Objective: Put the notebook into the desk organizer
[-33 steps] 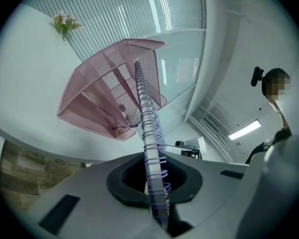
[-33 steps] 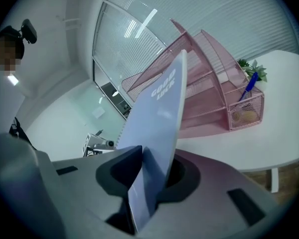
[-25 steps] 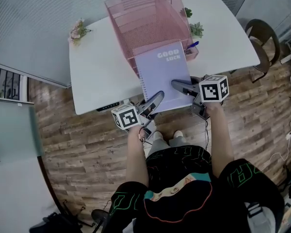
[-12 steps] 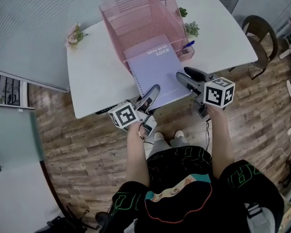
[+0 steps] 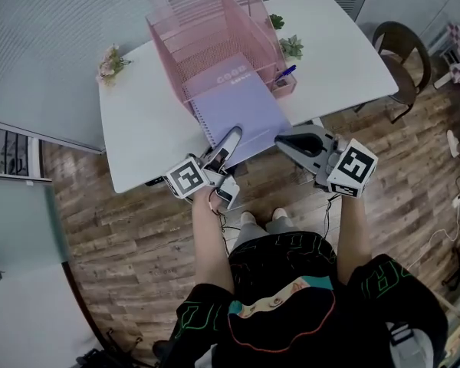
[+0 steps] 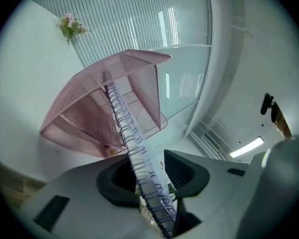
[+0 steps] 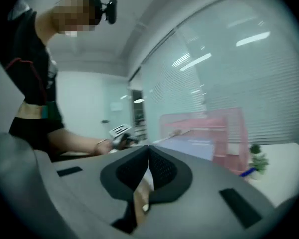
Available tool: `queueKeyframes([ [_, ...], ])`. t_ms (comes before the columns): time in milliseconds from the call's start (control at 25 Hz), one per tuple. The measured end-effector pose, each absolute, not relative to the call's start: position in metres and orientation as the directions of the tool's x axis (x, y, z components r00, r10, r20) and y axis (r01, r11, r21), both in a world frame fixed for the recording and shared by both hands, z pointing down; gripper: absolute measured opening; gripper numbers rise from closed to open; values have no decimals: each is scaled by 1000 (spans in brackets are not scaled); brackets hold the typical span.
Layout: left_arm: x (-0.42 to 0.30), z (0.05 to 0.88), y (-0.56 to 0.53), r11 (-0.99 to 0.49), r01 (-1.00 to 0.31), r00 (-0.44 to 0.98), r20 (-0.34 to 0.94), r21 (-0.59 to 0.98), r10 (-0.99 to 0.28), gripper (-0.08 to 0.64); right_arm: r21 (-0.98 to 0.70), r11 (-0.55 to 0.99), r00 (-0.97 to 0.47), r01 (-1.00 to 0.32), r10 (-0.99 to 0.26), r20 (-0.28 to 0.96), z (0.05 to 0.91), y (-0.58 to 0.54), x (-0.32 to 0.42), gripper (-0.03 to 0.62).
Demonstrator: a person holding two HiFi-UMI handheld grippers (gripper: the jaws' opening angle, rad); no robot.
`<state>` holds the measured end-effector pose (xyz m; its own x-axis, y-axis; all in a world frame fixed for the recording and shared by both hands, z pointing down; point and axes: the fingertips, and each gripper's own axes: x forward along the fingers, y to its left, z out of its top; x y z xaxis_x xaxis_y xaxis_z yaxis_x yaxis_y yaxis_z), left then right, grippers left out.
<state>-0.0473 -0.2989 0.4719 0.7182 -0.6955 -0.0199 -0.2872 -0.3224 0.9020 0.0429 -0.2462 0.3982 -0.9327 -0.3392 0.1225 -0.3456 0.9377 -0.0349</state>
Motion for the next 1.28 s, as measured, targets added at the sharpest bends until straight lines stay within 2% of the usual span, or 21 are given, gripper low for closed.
queueKeyframes([
  [80,-45,463,-299,-357,-242,721,-79,902,-688,173,23,992,-946,-126,-127,299,423,-206,21,6],
  [120,-44,459,-299,-372,-226,721,-102,900,-685,187,49,997,-919,-62,-76,387,439,-194,14,6],
  [200,-46,456,-300,-372,-212,708,-121,903,-696,219,83,997,-846,-6,-50,531,470,-184,5,6],
  [320,-50,453,-302,-359,-172,683,-152,917,-715,247,129,991,-760,-39,-113,640,491,-191,0,6],
  [560,-49,450,-301,-355,-164,681,-155,920,-716,260,203,967,-628,-154,-254,735,514,-218,5,6],
  [760,-47,451,-300,-336,-175,685,-131,925,-716,262,265,943,-569,-203,-334,752,516,-234,4,5],
  [960,-47,451,-300,-359,-256,690,-90,898,-718,349,326,923,-537,-203,-384,751,514,-241,-1,3],
  [1280,-63,459,-291,-421,-505,682,49,754,-730,383,397,887,-532,-238,-461,711,507,-258,-7,3],
])
